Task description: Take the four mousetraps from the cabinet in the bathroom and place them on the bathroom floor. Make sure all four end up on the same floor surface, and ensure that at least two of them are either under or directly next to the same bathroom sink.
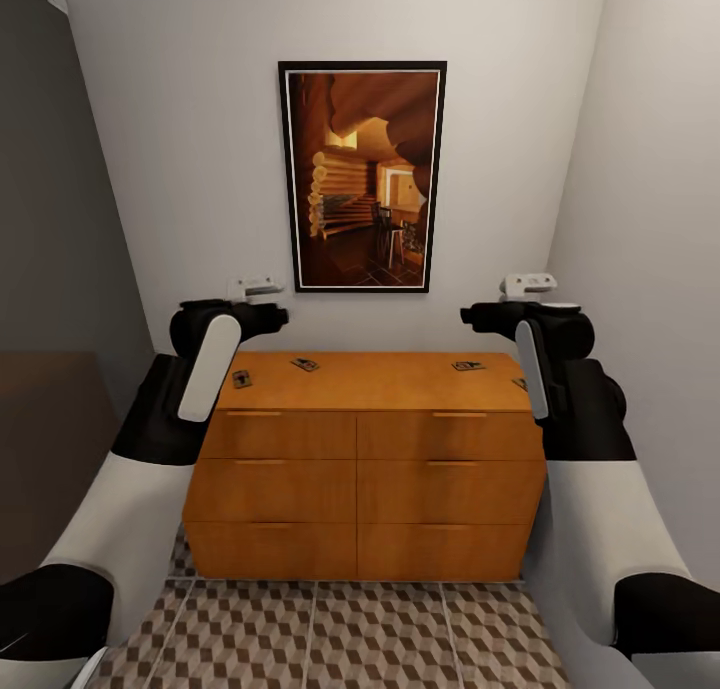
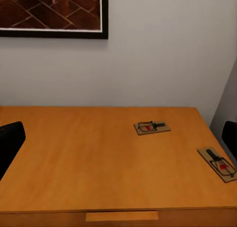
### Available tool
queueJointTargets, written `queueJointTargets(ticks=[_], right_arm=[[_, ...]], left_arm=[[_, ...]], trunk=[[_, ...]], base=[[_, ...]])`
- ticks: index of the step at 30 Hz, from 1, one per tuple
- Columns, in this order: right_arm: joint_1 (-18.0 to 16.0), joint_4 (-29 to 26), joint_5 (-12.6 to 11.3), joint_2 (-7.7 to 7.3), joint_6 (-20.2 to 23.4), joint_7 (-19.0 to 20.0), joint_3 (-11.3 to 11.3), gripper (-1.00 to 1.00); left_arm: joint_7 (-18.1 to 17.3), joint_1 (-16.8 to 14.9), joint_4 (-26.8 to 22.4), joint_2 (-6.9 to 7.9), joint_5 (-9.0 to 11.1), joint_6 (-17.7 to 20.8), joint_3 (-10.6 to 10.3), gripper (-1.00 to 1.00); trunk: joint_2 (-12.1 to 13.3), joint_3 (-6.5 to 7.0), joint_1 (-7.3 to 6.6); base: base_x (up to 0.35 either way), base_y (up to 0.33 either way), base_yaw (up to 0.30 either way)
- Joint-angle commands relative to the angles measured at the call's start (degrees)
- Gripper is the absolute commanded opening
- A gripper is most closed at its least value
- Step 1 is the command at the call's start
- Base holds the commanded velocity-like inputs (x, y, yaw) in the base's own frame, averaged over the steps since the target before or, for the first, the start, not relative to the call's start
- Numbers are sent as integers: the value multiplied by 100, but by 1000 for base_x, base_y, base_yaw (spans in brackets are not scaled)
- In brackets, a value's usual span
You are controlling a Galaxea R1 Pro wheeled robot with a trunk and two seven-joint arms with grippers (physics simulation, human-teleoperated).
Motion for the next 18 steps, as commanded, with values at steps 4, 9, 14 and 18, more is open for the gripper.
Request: queueJointTargets(ticks=[4, 9, 14, 18], right_arm=[[14, -5, 20, 0, 22, 1, 7, 100], [49, 0, 17, -13, -8, 19, 7, 100], [62, 26, 8, -16, -22, 29, 6, 100], [63, 34, 7, -20, -24, 28, 3, 100]], left_arm=[[339, 6, 59, 2, 64, 8, -4, 100], [505, 52, 79, 22, 51, 1, -3, 100], [550, 98, 68, 46, 62, 4, -3, 100], [553, 158, 43, 48, 65, 6, -3, 100]], trunk=[[-4, -7, 0], [-4, -7, 0], [-4, -7, 0], [-4, -7, 0]], base=[[0, 0, 0], [0, 0, 0], [0, 0, 0], [0, 0, 0]])
